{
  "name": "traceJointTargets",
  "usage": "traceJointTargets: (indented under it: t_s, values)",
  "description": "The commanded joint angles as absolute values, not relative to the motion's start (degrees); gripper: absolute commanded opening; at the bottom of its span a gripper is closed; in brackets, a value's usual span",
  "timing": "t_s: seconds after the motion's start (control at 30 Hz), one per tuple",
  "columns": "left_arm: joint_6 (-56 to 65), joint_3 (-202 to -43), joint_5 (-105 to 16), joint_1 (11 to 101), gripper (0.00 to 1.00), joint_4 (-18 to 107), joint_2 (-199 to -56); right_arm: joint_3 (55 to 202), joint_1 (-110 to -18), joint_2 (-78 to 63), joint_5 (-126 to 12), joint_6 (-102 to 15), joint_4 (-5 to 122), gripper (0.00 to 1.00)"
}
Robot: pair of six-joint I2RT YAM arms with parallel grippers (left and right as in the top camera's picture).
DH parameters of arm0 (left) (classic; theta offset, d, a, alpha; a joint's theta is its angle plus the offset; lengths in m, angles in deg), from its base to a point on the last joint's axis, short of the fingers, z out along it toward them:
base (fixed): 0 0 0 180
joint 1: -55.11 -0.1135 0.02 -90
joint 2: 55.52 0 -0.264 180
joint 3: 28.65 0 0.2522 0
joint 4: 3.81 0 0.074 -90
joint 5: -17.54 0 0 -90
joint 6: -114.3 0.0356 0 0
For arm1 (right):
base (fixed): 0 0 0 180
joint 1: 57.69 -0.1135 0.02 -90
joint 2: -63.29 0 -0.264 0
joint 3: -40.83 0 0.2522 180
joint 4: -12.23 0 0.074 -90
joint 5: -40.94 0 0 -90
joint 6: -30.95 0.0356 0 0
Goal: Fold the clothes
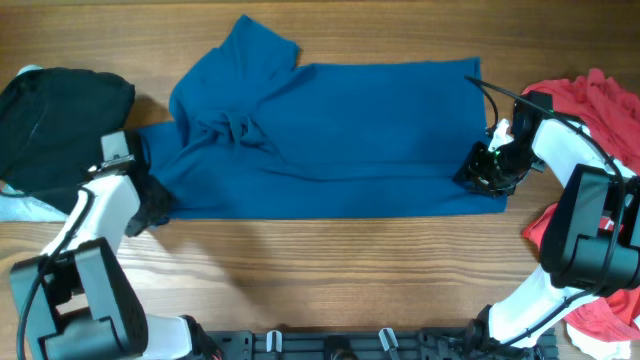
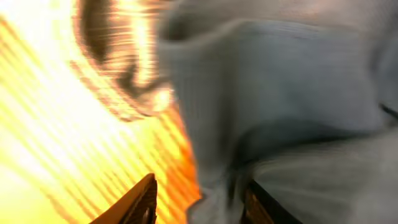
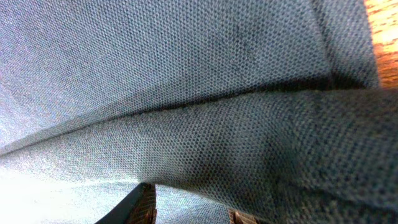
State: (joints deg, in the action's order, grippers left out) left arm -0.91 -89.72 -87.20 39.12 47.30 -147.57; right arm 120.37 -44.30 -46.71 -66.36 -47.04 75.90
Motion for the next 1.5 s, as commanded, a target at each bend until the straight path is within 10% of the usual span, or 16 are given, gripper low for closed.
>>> traceJointTargets:
  t_s: [0.0,0.33,0.93,1.47]
  values:
    - [-3.38,-89.98,-87.81,37.64,0.39,50.38,-147.83,117.85,-42.24,-52.55,-50.36,-46.91,73.48,0.38]
    - [-3.32,-92.45,-76.78,45.22,0.40,54.60,-125.80,122.88,-42.40,-47.82,-57.01,-47.09,70.81,0.40]
    - [-3.38,-92.15,-76.62,58.69,0.48,42.92,-156.68,122.90,-42.33,-43.61,-65.16,-50.02,50.39,0.52]
    - [-3.16,-92.12,-84.25,58.69,0.52,54.46,-156.68,116.02,-42.27,-43.21,-48.59,-44.09,74.70,0.57]
